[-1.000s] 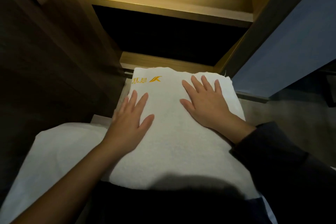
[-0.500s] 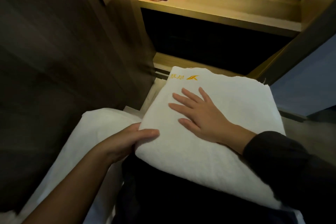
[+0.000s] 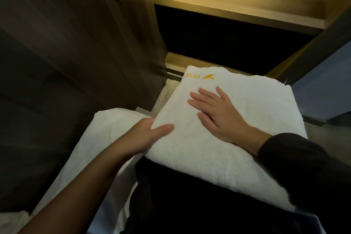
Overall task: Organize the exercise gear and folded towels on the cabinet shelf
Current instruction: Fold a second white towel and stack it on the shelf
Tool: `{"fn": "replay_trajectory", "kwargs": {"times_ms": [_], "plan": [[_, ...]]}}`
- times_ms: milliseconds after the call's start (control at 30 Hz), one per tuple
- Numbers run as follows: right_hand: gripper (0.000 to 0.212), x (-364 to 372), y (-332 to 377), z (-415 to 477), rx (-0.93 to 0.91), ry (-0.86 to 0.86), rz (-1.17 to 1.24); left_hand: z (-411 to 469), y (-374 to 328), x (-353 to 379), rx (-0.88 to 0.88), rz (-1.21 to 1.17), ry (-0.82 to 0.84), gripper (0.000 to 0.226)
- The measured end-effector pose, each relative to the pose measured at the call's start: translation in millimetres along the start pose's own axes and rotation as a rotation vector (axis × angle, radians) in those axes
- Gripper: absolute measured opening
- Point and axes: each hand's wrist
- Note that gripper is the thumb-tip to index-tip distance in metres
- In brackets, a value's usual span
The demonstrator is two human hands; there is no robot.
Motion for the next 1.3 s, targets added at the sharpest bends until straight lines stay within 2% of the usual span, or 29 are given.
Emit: {"fn": "replay_trajectory", "kwargs": {"times_ms": [133,200,267,300,333,400,433,500,567,633,833,967,1067,1133,1200,1300], "plan": [[0.056,0.5,2.6,1.2,0.02,0.008,0.0,9.0,14.8,8.8,-0.145,0.028,-0.16,0.033],[0.06,-0.4,4.4,0.6,0.063,0.035,-0.016,12.6,20.3,15.2,-0.213,0.181,-0.227,0.031],[0.062,-2.9,5.9,0.8,0.11,0.09,-0.058,16.0,19.7,22.3,-0.272,0.434,-0.307,0.021],[0.061,-5.0,5.4,0.6,0.123,0.12,-0.074,18.1,16.4,26.4,-0.261,0.539,-0.354,0.021],[0.06,-7.7,3.4,0.1,0.129,0.145,-0.079,21.7,10.9,31.3,-0.197,0.621,-0.402,0.031],[0.059,-14.0,-4.2,-3.7,0.158,0.174,-0.059,33.2,-5.2,44.4,0.06,0.722,-0.471,0.049],[0.06,-17.6,-9.9,-8.3,0.201,0.179,-0.038,40.1,-15.4,52.6,0.183,0.778,-0.473,0.053],[0.063,-24.4,-25.8,-24.8,0.34,0.192,-0.028,56.8,-32.6,68.9,0.274,0.941,-0.378,0.058],[0.066,-29.1,-41.6,-50.6,0.486,0.243,-0.1,71.8,-37.0,82.8,0.206,1.096,-0.248,0.063],[0.069,-30.0,-50.9,-82.3,0.602,0.268,-0.104,81.2,-31.5,87.3,0.165,1.163,-0.212,0.066],[0.079,-24.4,-28.8,-146.6,0.805,0.064,0.328,87.4,-25.9,91.4,0.198,1.31,-0.221,0.072],[0.07,-28.7,-20.9,-171.5,0.848,-0.1,0.66,86.3,-30.0,91.3,0.21,1.257,-0.224,0.07],[0.057,-36.1,-22.4,-185.6,0.898,-0.295,0.917,83.4,-33.0,92.2,0.217,1.221,-0.227,0.068],[0.056,-40.9,-24.4,-193.4,0.919,-0.385,1.07,82.1,-34.7,92.5,0.228,1.2,-0.228,0.067],[0.054,-42.5,-24.4,-200.5,0.925,-0.338,1.163,80.7,-35.4,92.9,0.23,1.186,-0.228,0.067],[0.04,-38.4,-23.9,-207.1,0.928,-0.192,1.282,79.3,-36.5,93.6,0.224,1.17,-0.224,0.067]]}}
Point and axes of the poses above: each hand's wrist, its own z-axis towards the middle knuckle, its own x-axis out of the palm, y = z × x, and after that the axes turned 15 degrees about y, right-handed
